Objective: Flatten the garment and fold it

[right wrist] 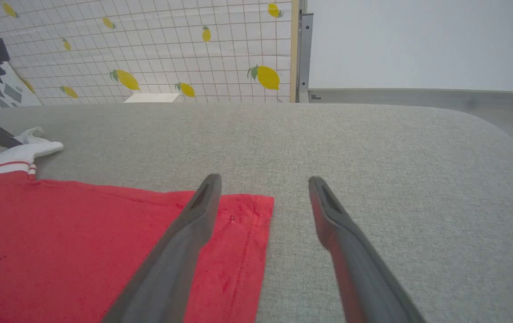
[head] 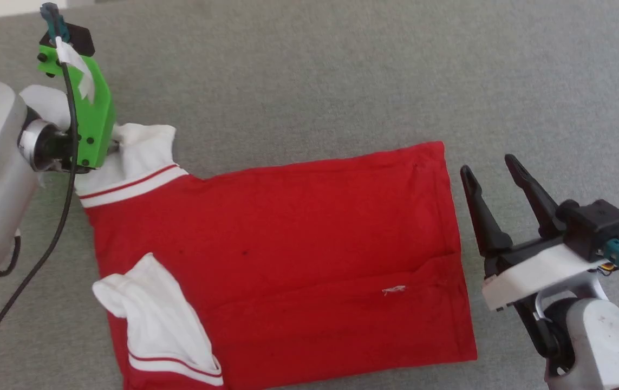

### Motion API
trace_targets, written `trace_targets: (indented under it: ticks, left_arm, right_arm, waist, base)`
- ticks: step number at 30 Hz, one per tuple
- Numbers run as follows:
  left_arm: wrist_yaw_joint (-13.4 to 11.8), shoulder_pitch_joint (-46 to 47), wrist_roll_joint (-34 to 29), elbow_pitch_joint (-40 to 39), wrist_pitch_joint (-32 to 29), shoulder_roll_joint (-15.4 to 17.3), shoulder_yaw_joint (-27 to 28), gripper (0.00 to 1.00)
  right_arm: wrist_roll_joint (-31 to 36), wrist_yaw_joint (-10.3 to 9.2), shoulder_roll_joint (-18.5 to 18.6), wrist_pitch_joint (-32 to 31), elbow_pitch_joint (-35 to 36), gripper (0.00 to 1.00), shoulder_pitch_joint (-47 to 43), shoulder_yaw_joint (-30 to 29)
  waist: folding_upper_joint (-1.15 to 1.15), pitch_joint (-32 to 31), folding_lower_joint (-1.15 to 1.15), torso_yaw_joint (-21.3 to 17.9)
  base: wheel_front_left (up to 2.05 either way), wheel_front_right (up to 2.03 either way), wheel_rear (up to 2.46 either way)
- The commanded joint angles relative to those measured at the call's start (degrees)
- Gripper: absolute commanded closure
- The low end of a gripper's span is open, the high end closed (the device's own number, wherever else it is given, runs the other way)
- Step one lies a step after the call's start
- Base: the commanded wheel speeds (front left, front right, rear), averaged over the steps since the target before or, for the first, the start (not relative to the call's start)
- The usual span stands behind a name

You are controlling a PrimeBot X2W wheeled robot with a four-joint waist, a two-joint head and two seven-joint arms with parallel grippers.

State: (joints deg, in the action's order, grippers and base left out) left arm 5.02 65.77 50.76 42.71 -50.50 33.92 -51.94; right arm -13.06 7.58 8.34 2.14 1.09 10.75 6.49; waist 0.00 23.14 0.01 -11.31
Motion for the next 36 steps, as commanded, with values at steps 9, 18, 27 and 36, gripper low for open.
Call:
trace_targets:
  ticks: [9,18,27,36]
  left_arm:
    - [1.34,1.12,-0.41,2.47,-2.77,-0.39,-2.56,1.00]
    - [2.19,-0.50,1.47,1.12,1.24,-0.50,-2.61,1.00]
    - [2.44,-3.68,3.19,-3.37,6.63,0.62,-3.68,1.00]
    - [2.46,-4.12,3.98,-6.42,9.22,0.36,-5.66,1.00]
  right_arm:
    - [0.04,-0.09,0.61,1.29,-2.32,0.00,2.48,0.88]
    - [0.04,-0.09,5.54,-1.67,-1.00,0.00,6.55,0.95]
    - [-7.17,-0.09,16.58,-20.88,-3.96,0.00,19.05,11.36]
    - [-24.51,-0.09,25.06,-46.96,-14.38,0.00,35.95,33.35]
  waist:
    - [0.00,2.40,-0.01,-2.55]
    - [0.00,-2.54,-0.01,0.17]
    - [0.00,-6.79,-0.01,2.84]
    - [0.00,-7.28,-0.01,4.96]
  base:
    - [0.00,0.00,0.00]
    - [0.00,0.00,0.00]
    - [0.00,0.00,0.00]
    - [0.00,0.00,0.00]
